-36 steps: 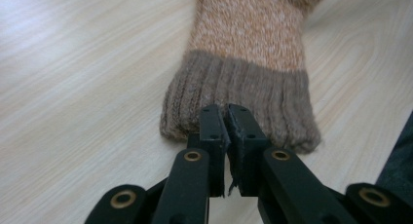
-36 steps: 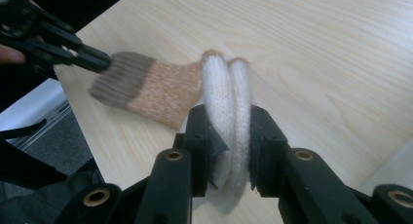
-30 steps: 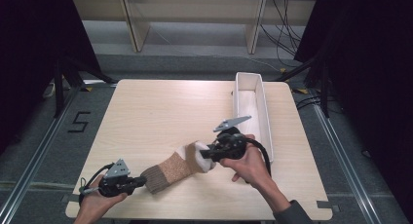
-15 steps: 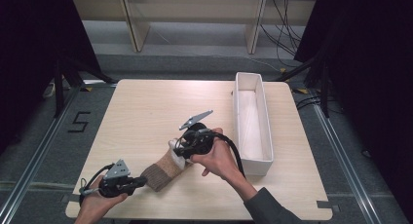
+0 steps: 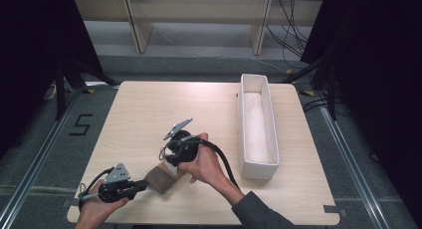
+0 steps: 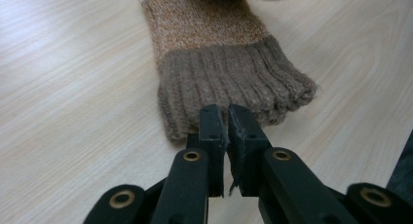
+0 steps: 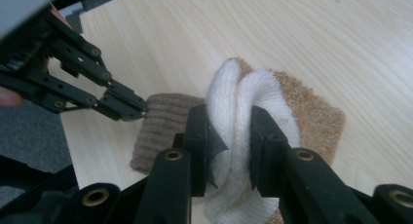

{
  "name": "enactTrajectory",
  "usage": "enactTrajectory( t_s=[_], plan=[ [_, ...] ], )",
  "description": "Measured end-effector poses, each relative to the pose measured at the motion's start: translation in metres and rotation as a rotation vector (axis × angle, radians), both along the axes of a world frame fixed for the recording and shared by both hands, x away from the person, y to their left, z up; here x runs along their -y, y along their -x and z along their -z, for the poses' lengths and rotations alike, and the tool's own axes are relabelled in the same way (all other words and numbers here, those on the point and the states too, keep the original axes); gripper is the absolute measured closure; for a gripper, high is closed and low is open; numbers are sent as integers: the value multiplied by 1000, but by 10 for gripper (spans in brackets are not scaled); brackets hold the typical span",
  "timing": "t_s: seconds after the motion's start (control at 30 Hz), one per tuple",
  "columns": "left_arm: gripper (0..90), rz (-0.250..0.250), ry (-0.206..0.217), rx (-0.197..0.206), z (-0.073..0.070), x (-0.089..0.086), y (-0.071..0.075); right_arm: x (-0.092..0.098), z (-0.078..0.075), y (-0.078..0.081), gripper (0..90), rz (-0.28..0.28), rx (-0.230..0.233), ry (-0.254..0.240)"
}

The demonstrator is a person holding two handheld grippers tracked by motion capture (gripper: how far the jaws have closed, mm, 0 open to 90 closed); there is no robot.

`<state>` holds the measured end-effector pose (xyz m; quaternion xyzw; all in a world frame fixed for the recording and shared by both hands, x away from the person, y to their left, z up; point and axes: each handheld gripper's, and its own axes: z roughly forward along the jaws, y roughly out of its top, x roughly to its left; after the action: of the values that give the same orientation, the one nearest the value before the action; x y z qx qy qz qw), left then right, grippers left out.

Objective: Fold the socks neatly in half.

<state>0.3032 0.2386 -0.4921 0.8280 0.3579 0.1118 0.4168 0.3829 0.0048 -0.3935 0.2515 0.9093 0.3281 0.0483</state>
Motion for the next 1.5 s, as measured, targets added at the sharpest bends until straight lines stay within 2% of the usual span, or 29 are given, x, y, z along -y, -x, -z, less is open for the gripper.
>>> enactTrajectory(
  t_s=[0.03,0.07,0.17,0.2,0.3,0.37,0.53,0.6,0.63,0.7,0.73,0.77,0.8,0.87,0.9,0.93,1.0,1.03,1.07,1.13,1.17,1.23,1.27,1.33,1.37,1.4,1.43,1.47,1.5],
  plan=[
    [837,-8,-5,0,-3,-6,2,-4,2,1,729,-9,1,14],
    [836,-21,22,5,-3,-6,3,-8,5,2,728,-9,-3,29],
    [834,-34,25,4,-4,-12,7,-15,11,5,727,-19,-13,51],
    [831,-42,23,-1,-4,-15,10,-21,17,6,725,-38,-4,64],
    [826,-42,23,-8,-3,-16,13,-27,23,8,721,-51,-8,78],
    [823,-39,29,-4,-2,-16,15,-35,30,12,715,-79,6,108],
    [819,-30,17,-5,-1,-17,16,-44,37,15,693,-84,-10,123],
    [818,-41,15,-7,-2,-18,16,-46,39,15,673,-88,-23,116],
    [814,-42,26,-3,-1,-18,15,-48,41,15,633,-95,-24,104],
    [809,-43,22,-6,-1,-19,15,-49,41,15,601,-112,-27,78],
    [809,-50,23,-17,0,-18,15,-49,41,15,601,-112,-27,78],
    [806,-38,-16,-12,1,-18,15,-49,39,15,588,-112,-42,59],
    [805,-38,-16,-12,1,-18,15,-49,39,15,588,-112,-42,59],
    [804,-40,2,-10,0,-19,14,-46,31,15,582,-102,-53,26],
    [803,-40,2,-10,0,-19,14,-46,31,15,582,-102,-53,26],
    [801,-55,27,0,-3,-21,14,-40,24,13,586,-120,-42,-17],
    [797,-52,20,4,-6,-24,14,-38,21,13,592,-109,-45,-18],
    [795,-60,50,16,-7,-24,14,-31,14,11,616,-106,-39,-26],
    [795,-63,51,18,-10,-24,15,-28,13,9,627,-101,-37,-28],
    [796,-63,58,33,-15,-23,16,-23,13,6,634,-80,-34,-12],
    [797,-56,77,46,-21,-21,17,-22,14,6,634,-80,-38,-11],
    [798,-54,77,56,-25,-20,18,-19,16,6,635,-67,-53,-7],
    [799,-29,83,89,-35,-13,18,-18,19,6,635,-74,-54,-9],
    [799,-19,85,93,-37,-9,18,-17,20,6,636,-79,-54,-2],
    [806,-6,81,92,-37,-4,17,-18,23,7,636,-92,-47,10],
    [808,11,48,71,-28,5,9,-18,23,8,637,-87,-57,11],
    [814,11,48,71,-28,5,9,-18,23,8,637,-87,-57,11],
    [814,7,29,41,-17,8,5,-17,24,7,637,-107,-47,12],
    [828,3,14,9,-7,8,3,-17,26,9,636,-99,-61,16]
  ],
)
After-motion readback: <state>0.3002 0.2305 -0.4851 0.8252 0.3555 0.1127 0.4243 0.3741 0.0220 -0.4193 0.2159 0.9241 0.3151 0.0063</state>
